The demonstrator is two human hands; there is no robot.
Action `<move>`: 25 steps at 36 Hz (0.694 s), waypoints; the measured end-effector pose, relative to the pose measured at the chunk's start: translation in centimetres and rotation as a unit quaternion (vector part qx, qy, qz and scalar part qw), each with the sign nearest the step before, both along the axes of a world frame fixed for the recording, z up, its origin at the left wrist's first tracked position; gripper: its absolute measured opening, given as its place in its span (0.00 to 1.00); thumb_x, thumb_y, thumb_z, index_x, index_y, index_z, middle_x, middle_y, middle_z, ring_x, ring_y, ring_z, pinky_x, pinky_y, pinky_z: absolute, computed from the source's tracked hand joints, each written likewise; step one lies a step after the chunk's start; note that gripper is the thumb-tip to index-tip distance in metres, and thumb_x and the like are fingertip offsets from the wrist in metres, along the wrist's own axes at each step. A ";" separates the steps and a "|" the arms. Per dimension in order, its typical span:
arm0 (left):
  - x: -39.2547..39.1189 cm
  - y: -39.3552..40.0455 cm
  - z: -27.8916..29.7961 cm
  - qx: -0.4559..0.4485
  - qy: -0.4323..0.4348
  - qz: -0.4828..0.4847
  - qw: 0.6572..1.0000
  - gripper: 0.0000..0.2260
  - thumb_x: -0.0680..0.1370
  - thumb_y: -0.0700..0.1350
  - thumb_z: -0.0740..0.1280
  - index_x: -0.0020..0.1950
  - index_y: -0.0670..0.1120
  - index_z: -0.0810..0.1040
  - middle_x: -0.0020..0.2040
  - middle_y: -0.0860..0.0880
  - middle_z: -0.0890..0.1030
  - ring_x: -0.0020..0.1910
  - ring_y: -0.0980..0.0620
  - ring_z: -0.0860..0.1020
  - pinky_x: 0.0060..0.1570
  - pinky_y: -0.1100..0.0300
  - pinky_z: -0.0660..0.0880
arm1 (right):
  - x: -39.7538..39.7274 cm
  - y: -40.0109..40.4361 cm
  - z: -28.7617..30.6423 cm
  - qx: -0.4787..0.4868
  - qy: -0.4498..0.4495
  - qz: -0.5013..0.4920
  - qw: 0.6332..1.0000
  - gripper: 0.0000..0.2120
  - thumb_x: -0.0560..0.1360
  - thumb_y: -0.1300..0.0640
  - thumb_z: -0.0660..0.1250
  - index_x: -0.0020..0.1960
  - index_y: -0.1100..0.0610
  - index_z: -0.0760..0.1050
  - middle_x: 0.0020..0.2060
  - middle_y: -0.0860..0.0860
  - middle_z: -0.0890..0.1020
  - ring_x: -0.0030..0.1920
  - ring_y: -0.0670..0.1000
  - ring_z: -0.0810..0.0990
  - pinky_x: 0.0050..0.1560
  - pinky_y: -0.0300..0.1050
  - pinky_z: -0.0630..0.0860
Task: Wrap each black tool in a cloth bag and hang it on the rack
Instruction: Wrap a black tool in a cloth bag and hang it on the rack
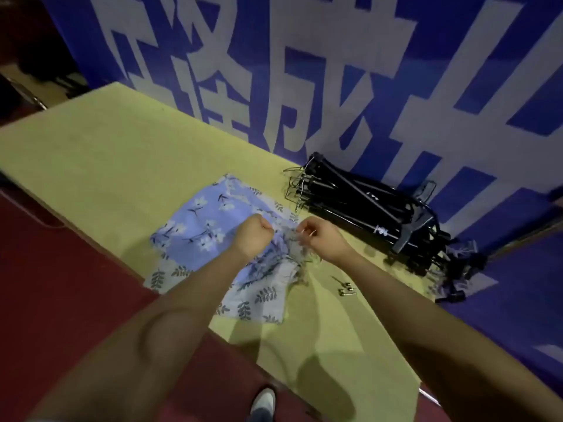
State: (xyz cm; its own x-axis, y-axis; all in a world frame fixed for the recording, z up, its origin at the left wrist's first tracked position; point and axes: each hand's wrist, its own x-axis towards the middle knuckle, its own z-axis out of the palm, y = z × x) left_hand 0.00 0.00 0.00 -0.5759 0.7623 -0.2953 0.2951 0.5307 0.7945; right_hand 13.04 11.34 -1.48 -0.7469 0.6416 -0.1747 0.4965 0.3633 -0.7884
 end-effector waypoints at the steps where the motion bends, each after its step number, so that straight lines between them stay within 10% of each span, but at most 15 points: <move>1: -0.1 -0.2 -0.6 -0.015 0.003 -0.012 1.000 0.07 0.80 0.36 0.58 0.42 0.42 0.66 0.33 0.46 0.64 0.29 0.51 0.60 0.36 0.56 0.60 | -0.4 -0.3 -0.7 0.018 -0.016 0.016 1.000 0.07 0.75 0.64 0.64 0.51 0.60 0.77 0.42 0.56 0.79 0.39 0.53 0.77 0.38 0.41 0.75; 7: -0.5 -1.1 -3.6 -0.126 0.082 -0.086 0.985 0.03 0.78 0.41 0.62 0.50 0.43 0.73 0.47 0.41 0.75 0.43 0.41 0.73 0.46 0.48 0.69 | -2.2 -1.5 -4.7 0.157 -0.132 0.129 0.970 0.21 0.76 0.51 0.66 0.69 0.51 0.70 0.57 0.57 0.75 0.58 0.59 0.71 0.58 0.49 0.67; 12: -0.7 -1.3 -5.5 -0.171 0.156 -0.132 0.964 0.15 0.78 0.51 0.63 0.61 0.46 0.71 0.62 0.43 0.70 0.64 0.39 0.67 0.62 0.47 0.65 | -2.9 -2.0 -5.7 0.217 -0.148 0.098 0.960 0.13 0.78 0.50 0.62 0.60 0.50 0.77 0.55 0.55 0.76 0.57 0.59 0.71 0.57 0.48 0.65; 25: -1.3 0.5 0.0 0.034 0.182 -0.206 0.961 0.05 0.79 0.38 0.57 0.51 0.44 0.61 0.34 0.49 0.66 0.30 0.49 0.64 0.31 0.55 0.59 | -2.2 -1.1 -1.8 0.105 0.050 -0.033 0.993 0.04 0.79 0.58 0.61 0.52 0.58 0.73 0.45 0.53 0.78 0.45 0.51 0.75 0.43 0.40 0.70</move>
State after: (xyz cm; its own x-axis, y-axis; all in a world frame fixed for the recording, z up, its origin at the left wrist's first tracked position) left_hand -1.30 0.51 0.01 -0.2766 0.9582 -0.0737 0.7336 0.2601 0.6279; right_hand 10.81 10.22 -3.29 -0.7086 0.7044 0.0415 0.4475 0.4941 -0.7454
